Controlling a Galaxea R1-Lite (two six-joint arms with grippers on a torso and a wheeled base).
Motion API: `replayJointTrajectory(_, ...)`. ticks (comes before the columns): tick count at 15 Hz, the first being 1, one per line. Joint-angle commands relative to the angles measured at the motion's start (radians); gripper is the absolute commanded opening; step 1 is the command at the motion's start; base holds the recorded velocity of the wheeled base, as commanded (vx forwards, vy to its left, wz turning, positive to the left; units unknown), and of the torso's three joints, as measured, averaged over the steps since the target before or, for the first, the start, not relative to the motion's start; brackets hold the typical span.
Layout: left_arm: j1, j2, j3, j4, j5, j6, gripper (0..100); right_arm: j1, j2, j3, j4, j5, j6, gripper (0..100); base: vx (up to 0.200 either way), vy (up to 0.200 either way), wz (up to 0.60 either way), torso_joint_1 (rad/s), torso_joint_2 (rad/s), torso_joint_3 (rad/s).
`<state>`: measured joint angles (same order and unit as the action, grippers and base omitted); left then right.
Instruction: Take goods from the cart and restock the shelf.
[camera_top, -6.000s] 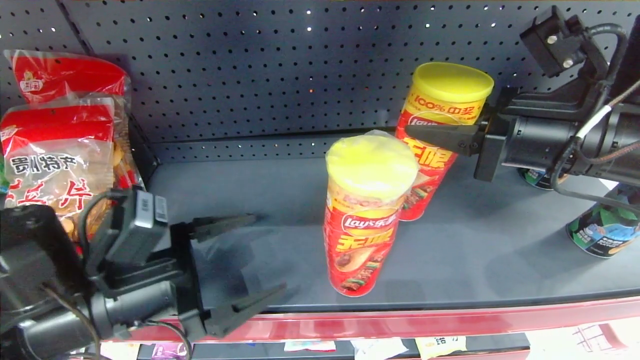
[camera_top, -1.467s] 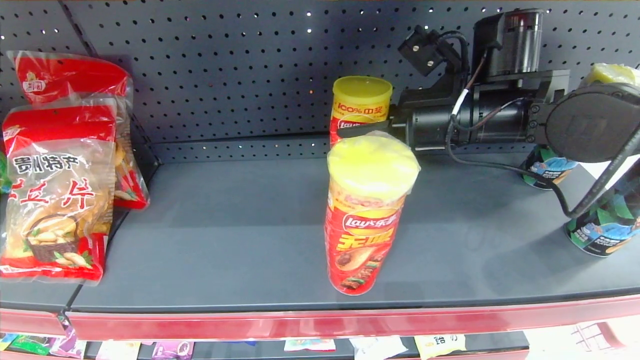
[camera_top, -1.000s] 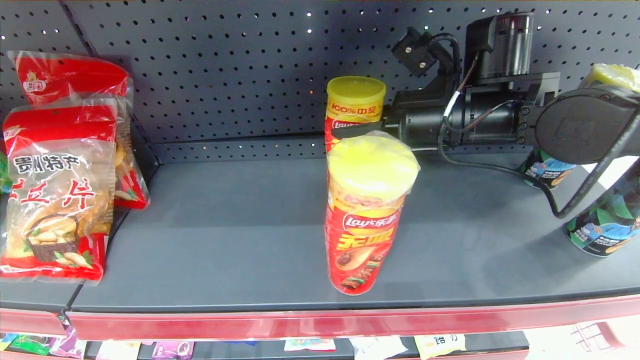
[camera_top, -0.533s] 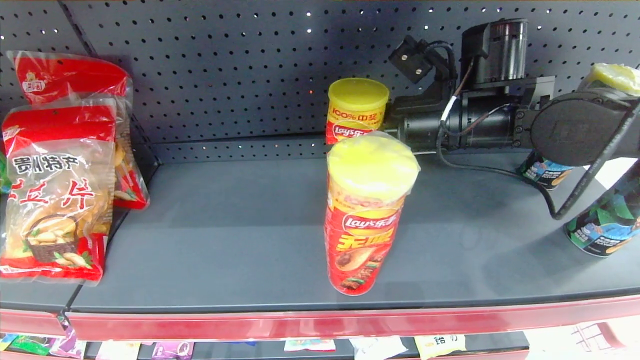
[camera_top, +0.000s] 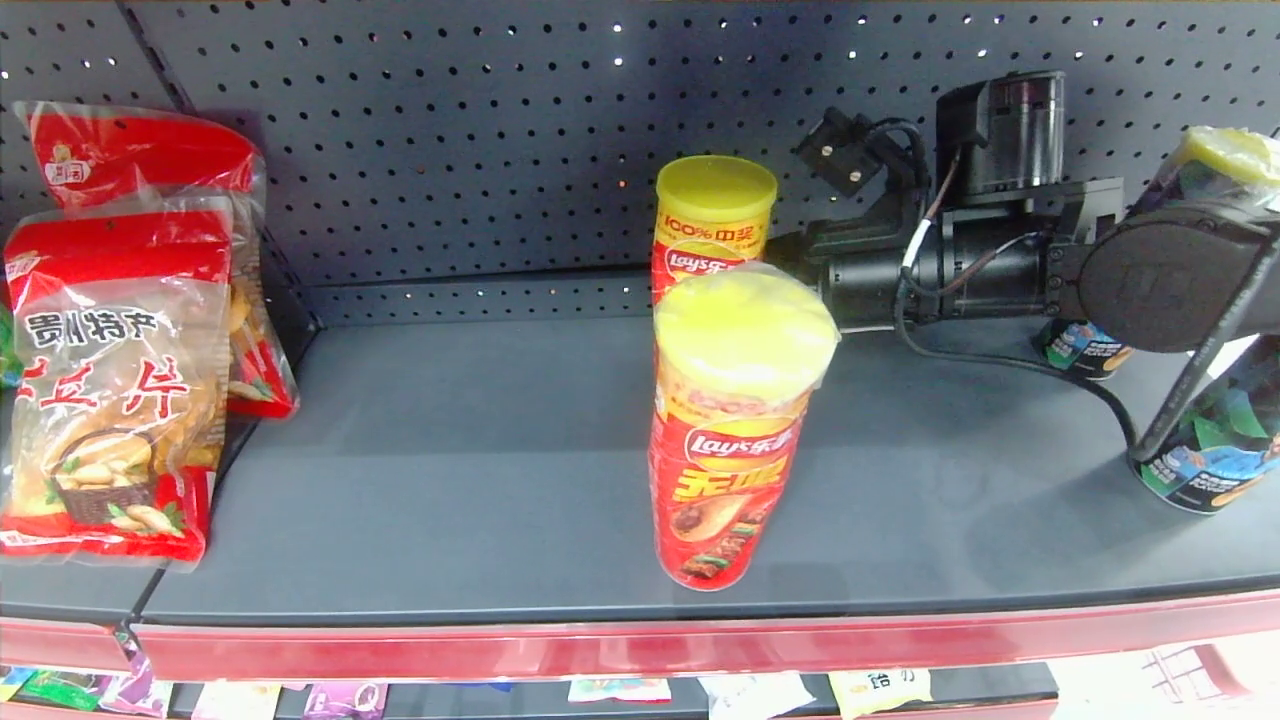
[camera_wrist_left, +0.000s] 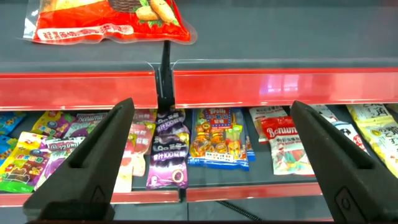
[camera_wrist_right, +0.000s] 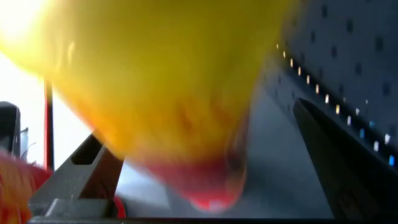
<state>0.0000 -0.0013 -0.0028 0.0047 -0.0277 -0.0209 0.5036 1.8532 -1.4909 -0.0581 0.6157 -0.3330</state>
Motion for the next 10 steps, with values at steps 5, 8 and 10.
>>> replayJointTrajectory(5, 0.0, 0.001, 0.0, 0.0, 0.0, -0.001, 100, -0.03, -0.035, 0.098, -0.042, 0.001, -0.015, 100, 0.0, 0.0, 0.0, 0.0, 0.0, 0.0)
replayJointTrajectory(8, 0.0, 0.001, 0.0, 0.0, 0.0, -0.001, 100, -0.043, -0.026, 0.096, -0.043, 0.001, -0.014, 100, 0.0, 0.0, 0.0, 0.0, 0.0, 0.0)
replayJointTrajectory(10, 0.0, 0.001, 0.0, 0.0, 0.0, -0.001, 100, -0.053, -0.026, 0.098, -0.043, 0.001, -0.015, 100, 0.0, 0.0, 0.0, 0.0, 0.0, 0.0)
